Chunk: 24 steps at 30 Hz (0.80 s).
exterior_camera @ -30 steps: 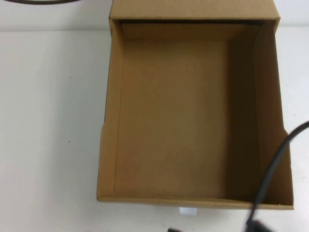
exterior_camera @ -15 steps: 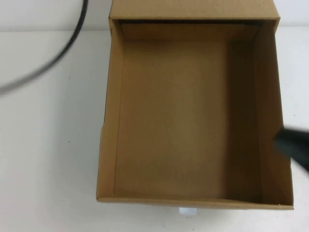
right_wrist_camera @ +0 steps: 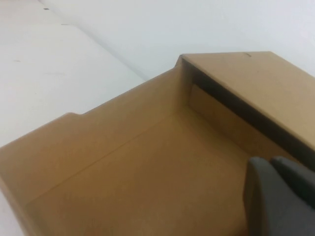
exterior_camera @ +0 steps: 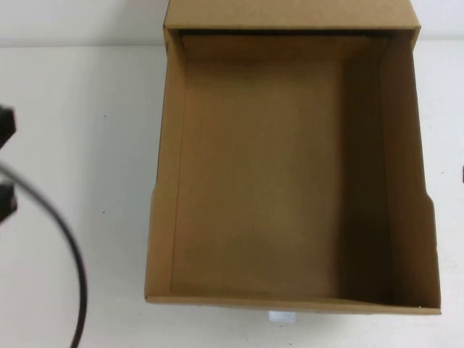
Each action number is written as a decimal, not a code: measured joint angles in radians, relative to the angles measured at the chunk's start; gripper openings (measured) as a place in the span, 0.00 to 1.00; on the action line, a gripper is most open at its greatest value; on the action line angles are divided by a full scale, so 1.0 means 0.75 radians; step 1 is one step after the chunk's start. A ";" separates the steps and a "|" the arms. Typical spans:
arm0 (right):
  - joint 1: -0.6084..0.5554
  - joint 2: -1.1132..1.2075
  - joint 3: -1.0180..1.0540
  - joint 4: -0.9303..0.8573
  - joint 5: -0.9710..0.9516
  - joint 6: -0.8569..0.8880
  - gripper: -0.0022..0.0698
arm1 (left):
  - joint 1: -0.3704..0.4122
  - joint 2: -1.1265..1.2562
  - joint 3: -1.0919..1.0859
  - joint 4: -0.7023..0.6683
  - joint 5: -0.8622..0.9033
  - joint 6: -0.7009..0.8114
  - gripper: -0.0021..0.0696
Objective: Open the shoe box
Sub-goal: 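Pull the top drawer of the cardboard box fully open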
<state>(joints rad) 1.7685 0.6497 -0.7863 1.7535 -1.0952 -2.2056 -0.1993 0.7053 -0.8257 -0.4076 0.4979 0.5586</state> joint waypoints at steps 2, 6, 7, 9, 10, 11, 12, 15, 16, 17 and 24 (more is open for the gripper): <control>0.000 -0.014 0.000 0.000 0.000 -0.012 0.00 | 0.000 -0.072 0.082 -0.003 -0.036 0.000 0.02; 0.000 -0.035 0.000 0.000 0.000 -0.032 0.00 | 0.000 -0.170 0.200 -0.003 -0.052 0.000 0.02; 0.000 -0.038 0.000 0.000 0.000 -0.035 0.00 | 0.000 -0.190 0.226 -0.003 -0.052 0.000 0.02; 0.000 -0.041 0.000 0.000 0.015 -0.038 0.00 | 0.000 -0.218 0.266 -0.003 -0.055 0.000 0.02; 0.000 -0.041 0.000 0.000 0.033 -0.038 0.00 | 0.000 -0.225 0.286 -0.003 -0.055 0.000 0.02; 0.000 -0.041 0.000 0.000 0.052 -0.038 0.00 | 0.000 -0.231 0.300 -0.003 -0.055 0.000 0.02; 0.000 -0.041 0.000 0.000 0.078 -0.038 0.00 | 0.000 -0.231 0.310 -0.003 -0.052 0.000 0.02; 0.000 -0.041 0.000 0.000 0.129 -0.040 0.00 | 0.000 -0.233 0.329 -0.003 -0.020 0.000 0.02; 0.000 -0.041 0.000 0.000 0.136 -0.040 0.00 | 0.000 -0.233 0.332 -0.003 -0.007 0.000 0.02; 0.000 -0.041 0.000 0.000 0.138 -0.040 0.00 | 0.000 -0.233 0.332 -0.003 0.003 0.000 0.02; 0.000 -0.041 0.000 0.000 0.144 -0.043 0.00 | 0.000 -0.233 0.334 -0.003 0.041 0.000 0.02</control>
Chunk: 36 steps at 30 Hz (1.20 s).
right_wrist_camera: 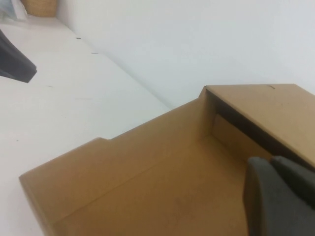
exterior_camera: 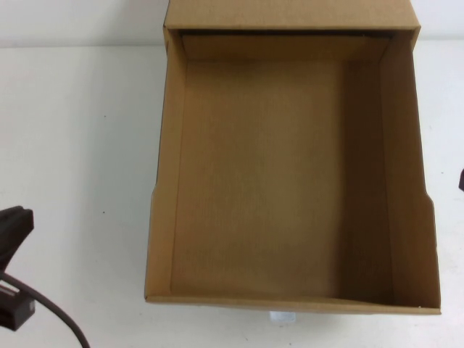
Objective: Open the shoe box
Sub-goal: 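Pull the top drawer of the cardboard box fully open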
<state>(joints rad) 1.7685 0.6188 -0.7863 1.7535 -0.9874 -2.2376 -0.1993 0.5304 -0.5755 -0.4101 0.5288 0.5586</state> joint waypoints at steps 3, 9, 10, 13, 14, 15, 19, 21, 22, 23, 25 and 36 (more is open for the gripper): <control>0.000 0.000 0.000 0.000 0.018 0.000 0.00 | 0.000 -0.013 0.000 0.003 0.005 0.000 0.02; 0.000 0.000 0.000 0.000 0.068 0.000 0.00 | 0.043 -0.121 0.000 0.003 0.007 0.000 0.02; 0.000 0.000 0.000 0.000 0.074 0.000 0.00 | 0.059 -0.141 0.000 -0.006 0.011 0.000 0.02; 0.000 0.000 0.000 0.000 0.080 0.000 0.00 | 0.120 -0.203 0.000 -0.145 0.047 -0.002 0.02; 0.000 0.000 0.000 0.000 0.065 0.000 0.00 | 0.146 -0.225 0.006 -0.171 0.075 -0.003 0.02; 0.000 0.000 0.000 0.000 0.034 0.000 0.00 | 0.173 -0.251 0.022 -0.188 0.096 -0.005 0.02; 0.000 0.000 0.067 0.000 0.019 0.087 0.00 | 0.240 -0.409 0.229 -0.262 0.062 -0.005 0.02; 0.000 0.010 0.112 0.000 0.130 0.181 0.00 | 0.253 -0.535 0.388 -0.339 -0.045 0.002 0.02; 0.000 0.024 0.128 0.000 0.185 0.216 0.00 | 0.256 -0.602 0.447 -0.367 -0.075 0.013 0.02; 0.000 0.041 0.134 0.000 0.228 0.236 0.00 | 0.256 -0.659 0.513 -0.401 -0.114 0.040 0.02; 0.000 0.088 0.152 0.000 0.270 0.263 0.00 | 0.256 -0.710 0.607 -0.462 -0.151 0.111 0.02; -0.081 0.128 0.163 0.000 0.254 0.311 0.00 | 0.256 -0.718 0.756 -0.532 -0.237 0.253 0.02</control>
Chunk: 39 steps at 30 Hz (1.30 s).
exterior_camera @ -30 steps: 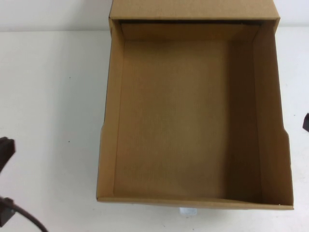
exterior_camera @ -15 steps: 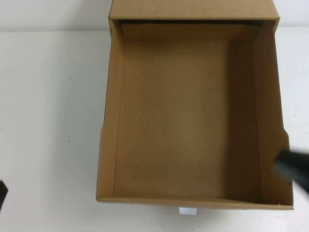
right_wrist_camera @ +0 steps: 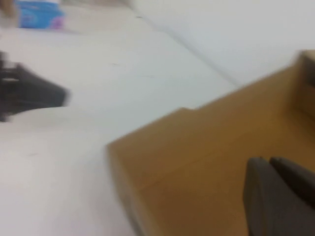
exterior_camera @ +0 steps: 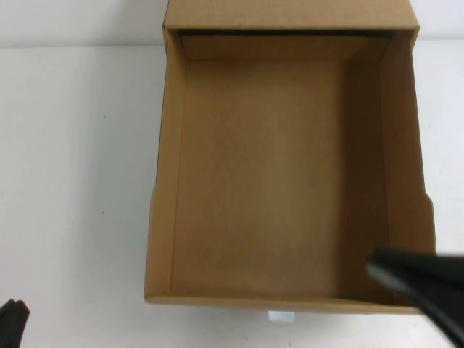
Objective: Open the shoe box
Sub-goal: 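Pull the top drawer of the cardboard box fully open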
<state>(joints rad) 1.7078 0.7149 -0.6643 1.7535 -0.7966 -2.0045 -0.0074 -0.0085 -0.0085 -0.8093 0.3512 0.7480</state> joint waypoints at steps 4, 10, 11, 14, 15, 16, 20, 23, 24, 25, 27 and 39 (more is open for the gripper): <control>-0.328 -0.017 0.007 0.000 0.200 0.000 0.00 | 0.000 0.000 0.002 -0.009 -0.056 0.002 0.02; -1.017 -0.115 0.089 0.000 0.691 0.000 0.00 | -0.003 0.000 0.010 0.326 -0.042 -0.292 0.02; -1.129 -0.145 0.112 0.000 0.763 0.000 0.00 | -0.009 0.000 0.023 0.424 -0.045 -0.408 0.02; -1.436 -0.252 0.194 0.000 0.936 0.000 0.00 | -0.059 0.000 0.043 0.727 -0.079 -0.761 0.02; -1.537 -0.291 0.226 0.000 0.985 0.000 0.00 | -0.083 0.000 0.043 0.816 -0.079 -0.853 0.02; -1.631 -0.330 0.256 0.000 1.030 0.000 0.00 | -0.109 0.000 0.043 0.868 -0.079 -0.902 0.02; -1.890 -0.441 0.326 -0.002 1.111 0.000 0.00 | -0.197 0.000 0.043 0.966 -0.048 -0.983 0.02; -1.998 -0.494 0.345 -0.005 1.113 0.000 0.00 | -0.229 0.000 0.043 0.986 -0.008 -0.997 0.02; -2.017 -0.506 0.347 -0.005 1.113 0.000 0.00 | -0.233 0.000 0.043 0.988 -0.004 -0.997 0.02; -2.033 -0.513 0.353 -0.005 1.113 0.000 0.00 | -0.236 0.000 0.043 0.988 -0.002 -0.997 0.02; -2.044 -0.515 0.375 -0.005 1.113 0.011 0.00 | -0.225 0.000 0.043 0.991 -0.002 -0.997 0.02; -2.189 -0.700 0.656 -2.052 1.361 2.466 0.00 | -0.057 0.000 0.043 0.986 -0.002 -0.959 0.02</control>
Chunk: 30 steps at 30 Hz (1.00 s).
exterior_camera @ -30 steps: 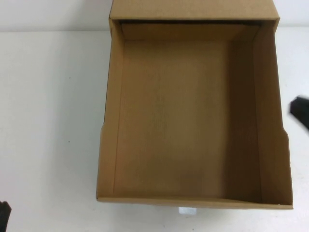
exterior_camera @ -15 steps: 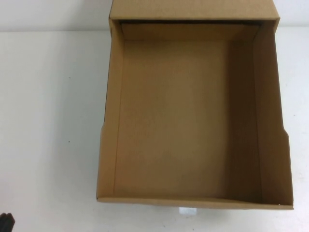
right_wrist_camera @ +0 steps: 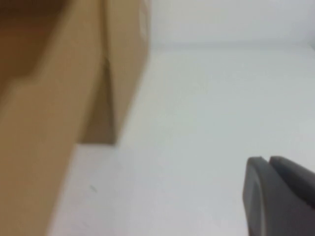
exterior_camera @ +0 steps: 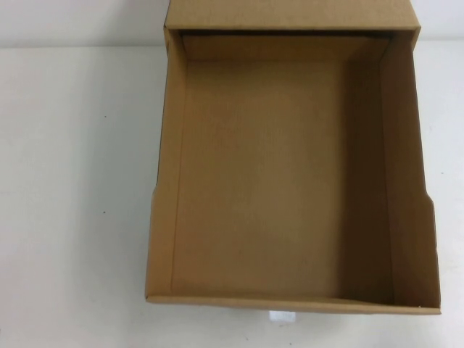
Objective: Open the shoe box
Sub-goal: 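Pull the top drawer of the cardboard box fully open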
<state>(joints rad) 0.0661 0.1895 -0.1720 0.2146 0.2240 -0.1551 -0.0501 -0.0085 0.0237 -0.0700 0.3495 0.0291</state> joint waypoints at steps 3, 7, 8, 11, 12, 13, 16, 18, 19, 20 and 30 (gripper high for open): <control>-0.074 -0.095 0.066 -0.238 0.134 0.230 0.00 | 0.000 0.000 0.000 -0.005 0.001 -0.025 0.02; -0.105 -0.242 0.195 -0.294 0.131 0.307 0.00 | 0.000 0.000 0.000 -0.005 0.001 -0.039 0.02; -0.105 -0.256 0.228 -0.286 0.118 0.310 0.00 | 0.000 0.000 0.000 -0.005 0.001 -0.039 0.02; -0.100 -0.263 0.262 -0.208 0.102 0.274 0.00 | 0.000 0.000 0.000 -0.008 0.003 -0.039 0.02; -0.087 -0.263 0.263 -0.192 0.098 0.252 0.00 | 0.000 0.000 0.000 -0.008 0.003 -0.039 0.02; -0.069 -0.263 0.265 -0.173 0.092 0.233 0.00 | 0.000 0.000 0.000 -0.008 0.003 -0.039 0.02; -0.009 -0.263 0.267 -0.150 0.089 0.223 0.00 | 0.000 0.000 0.000 -0.008 0.003 -0.039 0.02; 0.026 -0.263 0.267 -0.150 0.121 0.241 0.00 | 0.000 0.000 0.000 -0.008 0.003 -0.039 0.02; 0.034 -0.263 0.267 -0.159 0.144 0.247 0.00 | 0.000 0.000 0.000 -0.008 0.003 -0.039 0.02; 0.040 -0.263 0.270 -0.163 0.159 0.250 0.00 | 0.000 0.000 0.000 -0.008 0.003 -0.039 0.02; 0.043 -0.263 0.270 -0.173 0.170 0.255 0.00 | 0.000 0.000 0.000 -0.008 0.003 -0.039 0.02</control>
<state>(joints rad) 0.0982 -0.0074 0.0303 0.0850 0.3516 0.0362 -0.0501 -0.0085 0.0237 -0.0759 0.3518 0.0000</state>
